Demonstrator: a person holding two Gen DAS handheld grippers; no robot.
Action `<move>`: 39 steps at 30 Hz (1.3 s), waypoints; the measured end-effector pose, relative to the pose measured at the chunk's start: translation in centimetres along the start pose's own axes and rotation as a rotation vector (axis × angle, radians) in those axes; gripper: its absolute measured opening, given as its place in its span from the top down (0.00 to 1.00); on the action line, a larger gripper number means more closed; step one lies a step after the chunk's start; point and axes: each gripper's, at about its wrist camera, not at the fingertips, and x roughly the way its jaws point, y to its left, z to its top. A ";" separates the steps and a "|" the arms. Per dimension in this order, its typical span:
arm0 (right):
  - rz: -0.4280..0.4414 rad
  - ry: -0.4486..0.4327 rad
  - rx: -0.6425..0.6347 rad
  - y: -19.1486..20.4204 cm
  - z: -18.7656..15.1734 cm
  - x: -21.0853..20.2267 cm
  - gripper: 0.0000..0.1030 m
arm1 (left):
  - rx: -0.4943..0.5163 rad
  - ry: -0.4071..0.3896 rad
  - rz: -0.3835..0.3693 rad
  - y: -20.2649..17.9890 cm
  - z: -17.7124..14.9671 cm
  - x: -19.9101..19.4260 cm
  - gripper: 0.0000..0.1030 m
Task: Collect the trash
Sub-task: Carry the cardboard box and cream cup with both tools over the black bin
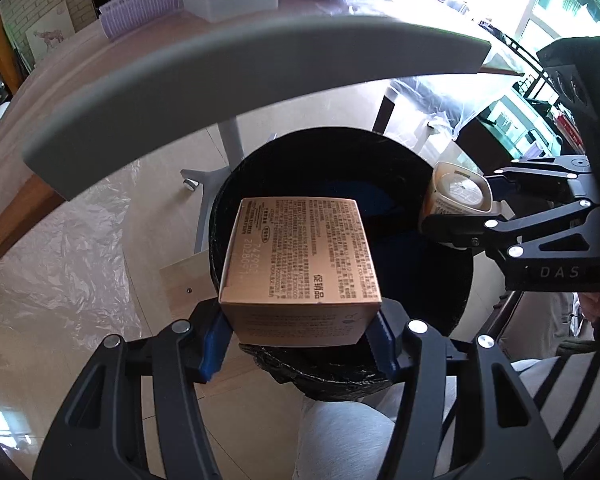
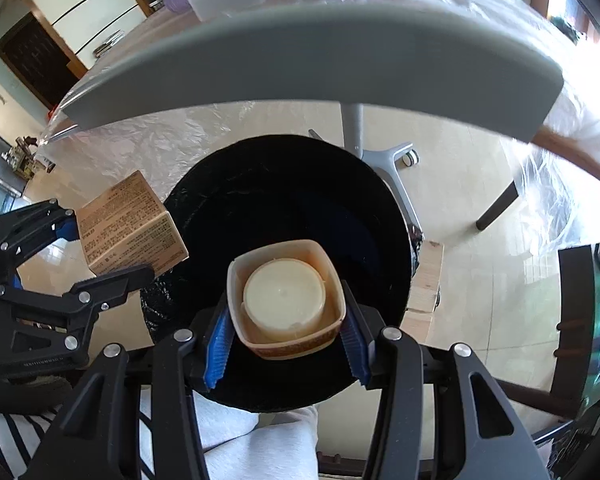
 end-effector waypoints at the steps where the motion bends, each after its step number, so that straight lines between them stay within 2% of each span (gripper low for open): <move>1: -0.001 0.005 0.005 0.0 -0.1 0.3 0.55 | 0.002 0.004 0.001 0.0 0.0 0.1 0.43; 11: -0.008 0.026 0.031 0.0 0.0 2.3 0.55 | -0.001 0.032 -0.003 0.0 0.1 2.0 0.43; 18: -0.006 0.023 0.068 0.2 0.1 3.2 0.55 | -0.043 0.039 -0.003 0.2 0.3 3.1 0.43; 39: -0.033 0.043 0.076 0.3 0.4 3.9 0.54 | -0.058 0.060 0.000 0.8 0.5 4.3 0.43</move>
